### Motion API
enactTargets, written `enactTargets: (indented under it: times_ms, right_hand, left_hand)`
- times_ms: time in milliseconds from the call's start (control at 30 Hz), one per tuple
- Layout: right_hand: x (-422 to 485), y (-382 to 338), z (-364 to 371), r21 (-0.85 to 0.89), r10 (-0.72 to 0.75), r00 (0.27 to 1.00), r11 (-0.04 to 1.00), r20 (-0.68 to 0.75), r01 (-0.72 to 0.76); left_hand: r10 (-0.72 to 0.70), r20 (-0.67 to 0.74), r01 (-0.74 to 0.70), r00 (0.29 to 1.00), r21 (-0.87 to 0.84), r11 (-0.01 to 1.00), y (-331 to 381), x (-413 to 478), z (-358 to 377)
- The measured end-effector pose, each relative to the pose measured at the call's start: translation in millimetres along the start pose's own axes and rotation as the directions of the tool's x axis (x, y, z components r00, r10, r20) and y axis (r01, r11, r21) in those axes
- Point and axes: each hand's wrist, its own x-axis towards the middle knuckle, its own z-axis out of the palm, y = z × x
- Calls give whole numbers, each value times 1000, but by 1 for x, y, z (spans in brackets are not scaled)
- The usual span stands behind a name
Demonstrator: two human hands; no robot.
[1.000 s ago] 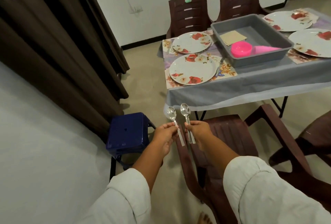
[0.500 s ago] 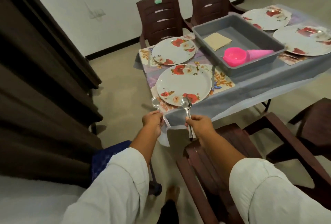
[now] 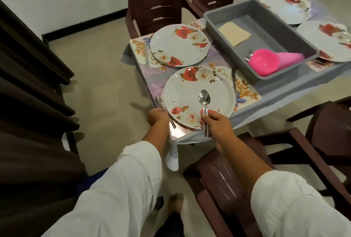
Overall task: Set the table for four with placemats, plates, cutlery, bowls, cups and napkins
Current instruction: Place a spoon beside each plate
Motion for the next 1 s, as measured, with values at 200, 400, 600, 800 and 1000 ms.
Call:
enactTargets:
  times_ms: [200, 400, 600, 800, 1000]
  right_hand:
    - [13, -10, 10, 10, 44, 999, 999, -3, -44]
    - [20, -11, 13, -18, 52, 999, 999, -10, -52]
    - [25, -11, 17, -48, 67, 998, 997, -15, -68]
    - [26, -10, 21, -53, 68, 997, 996, -27, -70]
    - [31, -9, 20, -41, 74, 997, 996, -26, -75]
  left_hand:
    - [112, 18, -113, 994, 207, 972, 6, -3, 2]
    - [184, 72, -198, 980, 377, 905, 2, 2, 0]
    - [124, 106, -151, 987, 313, 938, 2, 8, 0]
    - [91, 49, -102, 995, 334, 937, 0, 27, 13]
    - [104, 46, -114, 993, 362, 925, -4, 32, 16]
